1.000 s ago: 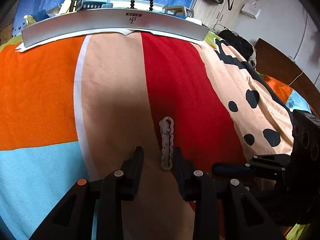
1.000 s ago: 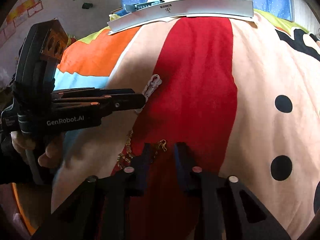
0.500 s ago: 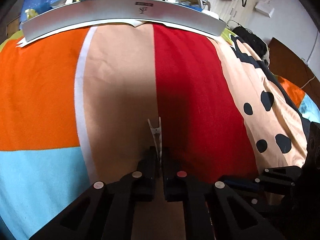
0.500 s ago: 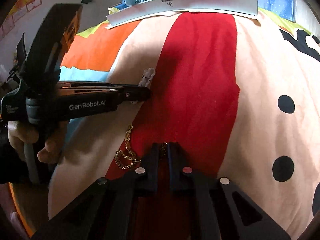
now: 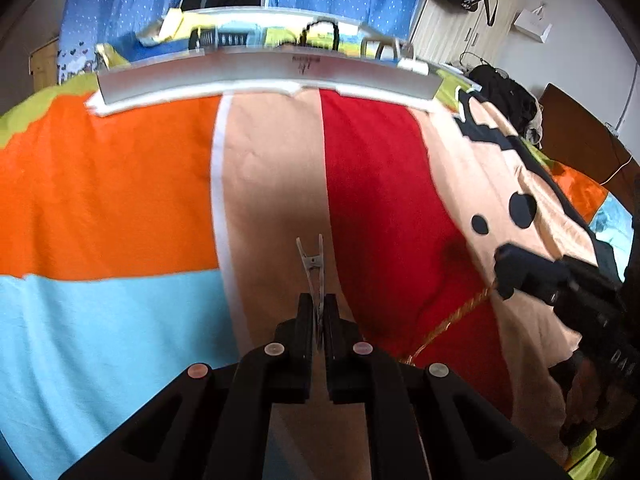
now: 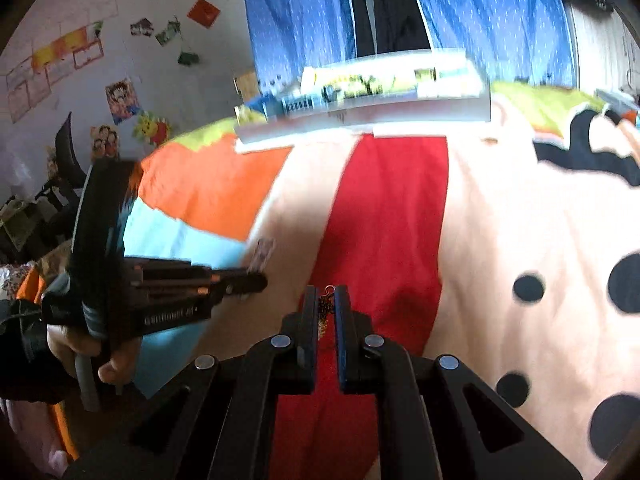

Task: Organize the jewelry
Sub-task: 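Carry the clip and gold chain into the white tray and open both tools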

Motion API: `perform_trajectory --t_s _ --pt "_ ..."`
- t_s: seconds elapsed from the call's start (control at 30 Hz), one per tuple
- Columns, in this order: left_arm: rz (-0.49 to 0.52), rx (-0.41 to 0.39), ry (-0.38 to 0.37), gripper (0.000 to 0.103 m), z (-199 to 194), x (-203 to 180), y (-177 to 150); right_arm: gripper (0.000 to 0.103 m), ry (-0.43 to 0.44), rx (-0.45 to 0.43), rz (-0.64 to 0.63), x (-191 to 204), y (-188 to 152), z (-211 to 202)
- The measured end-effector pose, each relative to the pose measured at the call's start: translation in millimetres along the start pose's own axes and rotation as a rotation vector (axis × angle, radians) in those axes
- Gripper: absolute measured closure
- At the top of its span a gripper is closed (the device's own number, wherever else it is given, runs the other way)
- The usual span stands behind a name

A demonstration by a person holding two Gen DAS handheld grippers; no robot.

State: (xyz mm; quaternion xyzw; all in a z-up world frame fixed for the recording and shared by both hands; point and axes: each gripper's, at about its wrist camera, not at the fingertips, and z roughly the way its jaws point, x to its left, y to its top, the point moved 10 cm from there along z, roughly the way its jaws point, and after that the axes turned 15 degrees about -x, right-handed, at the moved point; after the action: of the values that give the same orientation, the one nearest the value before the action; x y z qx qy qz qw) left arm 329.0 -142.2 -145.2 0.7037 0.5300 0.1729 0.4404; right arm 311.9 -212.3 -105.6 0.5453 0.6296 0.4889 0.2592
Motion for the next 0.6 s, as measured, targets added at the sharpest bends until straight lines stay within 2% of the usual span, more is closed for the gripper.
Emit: perform_trajectory --t_s 0.33,0.6 --pt "0.007 -0.079 0.019 0.098 -31 10 78 0.096 0.039 -0.161 -0.043 2 90 -42" --pt "0.017 -0.13 0.037 0.098 -35 17 153 0.096 0.075 -0.245 -0.067 16 170 -39"
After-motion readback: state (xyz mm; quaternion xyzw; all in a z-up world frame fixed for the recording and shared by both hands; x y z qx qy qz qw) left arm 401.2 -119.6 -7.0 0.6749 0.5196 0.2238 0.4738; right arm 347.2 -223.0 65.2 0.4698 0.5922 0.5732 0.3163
